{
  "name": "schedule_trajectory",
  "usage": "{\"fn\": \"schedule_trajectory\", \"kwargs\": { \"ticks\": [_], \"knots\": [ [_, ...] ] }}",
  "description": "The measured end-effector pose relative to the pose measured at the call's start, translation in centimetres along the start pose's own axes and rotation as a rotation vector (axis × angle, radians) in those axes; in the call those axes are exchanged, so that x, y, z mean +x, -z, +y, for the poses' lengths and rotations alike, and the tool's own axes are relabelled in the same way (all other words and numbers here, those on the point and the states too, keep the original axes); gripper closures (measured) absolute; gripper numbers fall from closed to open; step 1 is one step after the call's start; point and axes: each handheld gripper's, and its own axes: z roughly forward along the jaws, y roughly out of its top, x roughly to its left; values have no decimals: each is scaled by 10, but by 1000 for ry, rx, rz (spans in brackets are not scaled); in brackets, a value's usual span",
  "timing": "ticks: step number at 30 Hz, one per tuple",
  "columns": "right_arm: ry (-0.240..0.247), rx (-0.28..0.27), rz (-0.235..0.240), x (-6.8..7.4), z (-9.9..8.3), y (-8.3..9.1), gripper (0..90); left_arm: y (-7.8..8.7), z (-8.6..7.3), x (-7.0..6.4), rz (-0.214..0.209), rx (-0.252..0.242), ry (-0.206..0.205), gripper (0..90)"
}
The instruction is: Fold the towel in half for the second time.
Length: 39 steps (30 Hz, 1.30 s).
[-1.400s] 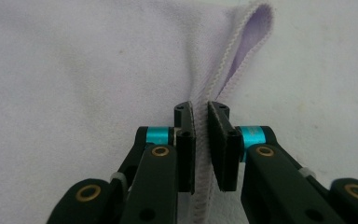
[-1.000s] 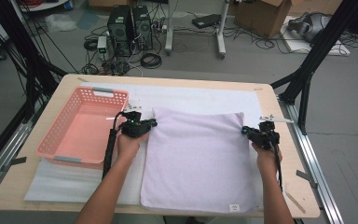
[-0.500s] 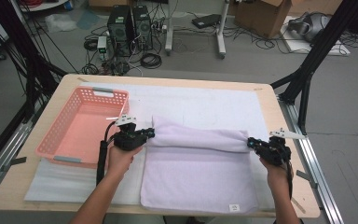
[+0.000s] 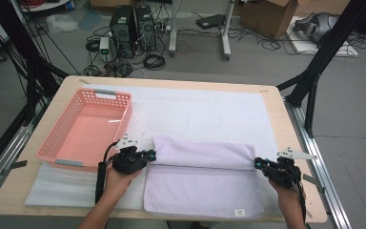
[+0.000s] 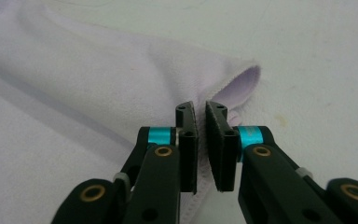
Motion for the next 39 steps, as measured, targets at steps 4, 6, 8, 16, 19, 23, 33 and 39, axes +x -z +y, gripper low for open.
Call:
{"fn": "schedule_trajectory", "kwargs": {
  "ticks": [4,6,8,16,19,23,33,39],
  "knots": [
    [-43,-31,-35,-1,8,1,606,-6,11,3,-1,6,24,470],
    [-45,-43,-51,-2,15,1,549,-10,18,5,19,-2,28,423],
    [-47,-42,-68,-3,22,-2,515,-14,24,9,38,-1,34,396],
    [-65,62,-98,-16,45,-42,427,-38,35,25,94,49,76,380],
    [-52,119,-114,-19,51,-60,414,-46,33,28,83,77,91,401],
    [-39,194,-122,-23,51,-77,478,-52,29,28,72,112,80,523],
    [25,115,-101,-19,48,-59,822,-37,33,19,41,21,31,822],
    [26,-8,-78,-12,37,-31,820,-16,29,10,-11,-49,10,820]
  ]
}}
